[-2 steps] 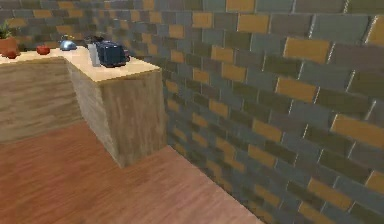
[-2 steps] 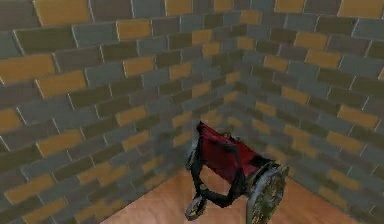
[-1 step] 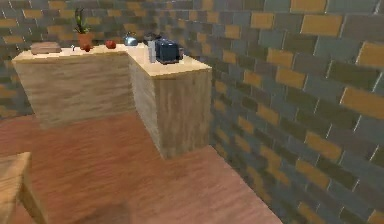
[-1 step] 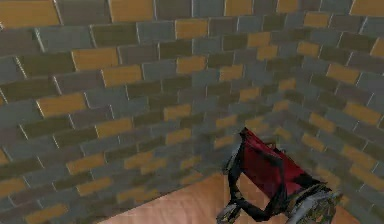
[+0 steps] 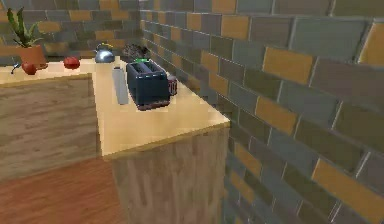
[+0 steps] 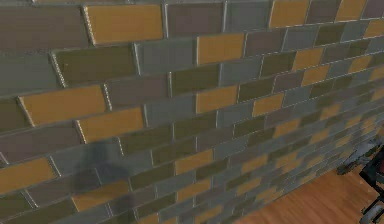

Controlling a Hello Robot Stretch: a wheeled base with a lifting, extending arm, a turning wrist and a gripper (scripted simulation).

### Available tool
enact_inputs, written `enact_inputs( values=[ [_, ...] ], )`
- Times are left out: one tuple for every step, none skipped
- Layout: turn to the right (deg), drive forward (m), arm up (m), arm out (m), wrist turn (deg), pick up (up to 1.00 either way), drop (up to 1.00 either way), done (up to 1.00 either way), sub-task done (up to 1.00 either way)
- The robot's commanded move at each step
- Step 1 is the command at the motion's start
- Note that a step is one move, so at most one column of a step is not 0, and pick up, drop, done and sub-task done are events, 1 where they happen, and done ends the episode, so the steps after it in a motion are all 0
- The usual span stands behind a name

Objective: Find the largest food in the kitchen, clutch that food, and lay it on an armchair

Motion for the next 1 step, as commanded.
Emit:
enact_inputs(
  values=[
    [-6.0,0.0,0.0,0.0,0.0,0.0,0.0,0.0,0.0]
  ],
)
